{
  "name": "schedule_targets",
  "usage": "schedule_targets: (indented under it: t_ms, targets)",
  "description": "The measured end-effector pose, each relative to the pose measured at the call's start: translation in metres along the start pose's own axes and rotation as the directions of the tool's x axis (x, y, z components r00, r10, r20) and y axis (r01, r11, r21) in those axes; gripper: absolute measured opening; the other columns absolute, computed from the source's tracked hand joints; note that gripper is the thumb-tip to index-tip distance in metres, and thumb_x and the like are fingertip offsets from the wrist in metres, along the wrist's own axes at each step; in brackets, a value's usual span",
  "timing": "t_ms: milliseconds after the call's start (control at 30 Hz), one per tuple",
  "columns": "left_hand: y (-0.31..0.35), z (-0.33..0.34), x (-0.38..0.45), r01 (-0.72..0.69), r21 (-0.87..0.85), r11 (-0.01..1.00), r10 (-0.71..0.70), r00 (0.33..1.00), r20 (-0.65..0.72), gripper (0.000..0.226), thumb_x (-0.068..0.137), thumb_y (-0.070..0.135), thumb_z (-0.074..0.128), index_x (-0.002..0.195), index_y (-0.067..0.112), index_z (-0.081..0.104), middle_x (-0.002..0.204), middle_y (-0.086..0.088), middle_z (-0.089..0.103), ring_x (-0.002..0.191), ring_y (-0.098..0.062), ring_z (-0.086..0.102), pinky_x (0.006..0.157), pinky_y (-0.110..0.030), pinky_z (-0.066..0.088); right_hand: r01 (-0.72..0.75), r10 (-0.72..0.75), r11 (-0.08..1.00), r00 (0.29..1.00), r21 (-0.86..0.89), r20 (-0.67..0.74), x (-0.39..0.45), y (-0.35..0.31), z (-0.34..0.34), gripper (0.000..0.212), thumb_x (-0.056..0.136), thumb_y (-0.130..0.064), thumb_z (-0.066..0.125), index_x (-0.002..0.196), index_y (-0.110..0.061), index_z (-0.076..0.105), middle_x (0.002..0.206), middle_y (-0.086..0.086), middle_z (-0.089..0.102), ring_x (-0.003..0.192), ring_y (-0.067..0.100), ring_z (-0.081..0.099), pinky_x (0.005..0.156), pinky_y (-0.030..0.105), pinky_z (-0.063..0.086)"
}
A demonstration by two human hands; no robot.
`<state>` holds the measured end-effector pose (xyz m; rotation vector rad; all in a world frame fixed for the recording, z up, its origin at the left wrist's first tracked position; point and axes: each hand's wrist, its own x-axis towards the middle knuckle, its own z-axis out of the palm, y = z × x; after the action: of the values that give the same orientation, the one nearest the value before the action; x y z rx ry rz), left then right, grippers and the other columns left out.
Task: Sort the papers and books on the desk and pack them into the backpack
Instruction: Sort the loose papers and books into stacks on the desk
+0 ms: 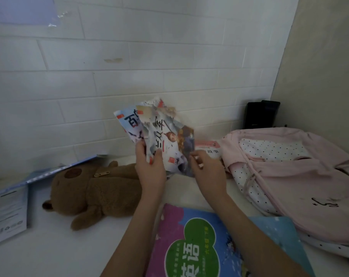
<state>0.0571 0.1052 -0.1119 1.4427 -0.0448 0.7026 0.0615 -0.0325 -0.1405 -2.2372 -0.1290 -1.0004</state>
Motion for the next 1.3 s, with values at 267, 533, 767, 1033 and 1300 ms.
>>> schedule_targets:
  t_ms: [267, 533, 767, 1033, 1300]
  targets:
    - [0.0, -0.006, 0.008, 0.258, -0.291, 0.921, -0.167, 0.939, 0.302, 0.028, 0.087, -0.006, 0.06, 0.102, 0.017, 0.058, 0.109, -0.011, 0.067, 0.101, -0.033, 0.063, 0.085, -0.046, 0.053, -0.353, 0.349, 0.812, 0.932, 0.465, 0.097, 0.032, 0.004, -0.024, 0.079, 0.073, -0.041, 0.079, 0.136, -0.015, 0.04, 0.129, -0.001, 0.049, 0.117, 0.014, 0.049, 0.093, 0.024, 0.046]
    - [0.008, -0.004, -0.006, 0.356, -0.15, 0.922, -0.205, 0.779, 0.593, 0.026, 0.082, -0.003, 0.067, 0.097, 0.017, 0.062, 0.105, -0.012, 0.07, 0.096, -0.032, 0.067, 0.083, -0.047, 0.057, -0.599, 0.424, 0.135, 0.755, 0.789, 0.5, 0.037, 0.043, -0.049, 0.041, 0.084, -0.038, 0.065, 0.111, -0.008, 0.065, 0.109, 0.017, 0.07, 0.099, 0.032, 0.068, 0.086, 0.044, 0.055]
    - [0.005, -0.01, 0.003, 0.353, -0.097, 0.931, -0.255, 0.815, 0.52, 0.031, 0.076, -0.003, 0.072, 0.103, 0.011, 0.067, 0.103, -0.013, 0.072, 0.095, -0.034, 0.068, 0.081, -0.046, 0.058, -0.411, 0.351, 0.274, 0.885, 0.87, 0.307, 0.045, 0.053, -0.06, 0.043, 0.056, -0.042, 0.08, 0.087, -0.014, 0.074, 0.083, 0.006, 0.075, 0.074, 0.019, 0.071, 0.072, 0.035, 0.06]
    - [0.001, -0.003, -0.003, 0.253, -0.036, 0.967, -0.181, 0.776, 0.604, 0.043, 0.076, -0.003, 0.073, 0.112, 0.017, 0.061, 0.105, -0.003, 0.072, 0.098, -0.017, 0.069, 0.08, -0.03, 0.058, -0.33, 0.585, 0.24, 0.8, 0.913, 0.135, 0.037, 0.052, -0.043, 0.009, 0.088, -0.018, 0.063, 0.084, -0.011, 0.066, 0.063, -0.004, 0.072, 0.058, 0.009, 0.068, 0.057, 0.024, 0.057]
    - [-0.008, 0.004, -0.006, 0.091, -0.012, 0.996, -0.082, 0.94, 0.332, 0.025, 0.082, 0.003, 0.071, 0.099, 0.02, 0.063, 0.09, 0.014, 0.068, 0.085, -0.002, 0.067, 0.066, -0.01, 0.052, -0.35, 0.64, 0.461, 0.768, 0.815, -0.032, 0.034, 0.05, -0.035, 0.005, 0.083, -0.017, 0.072, 0.086, -0.014, 0.07, 0.074, 0.0, 0.071, 0.07, 0.015, 0.067, 0.07, 0.034, 0.055]
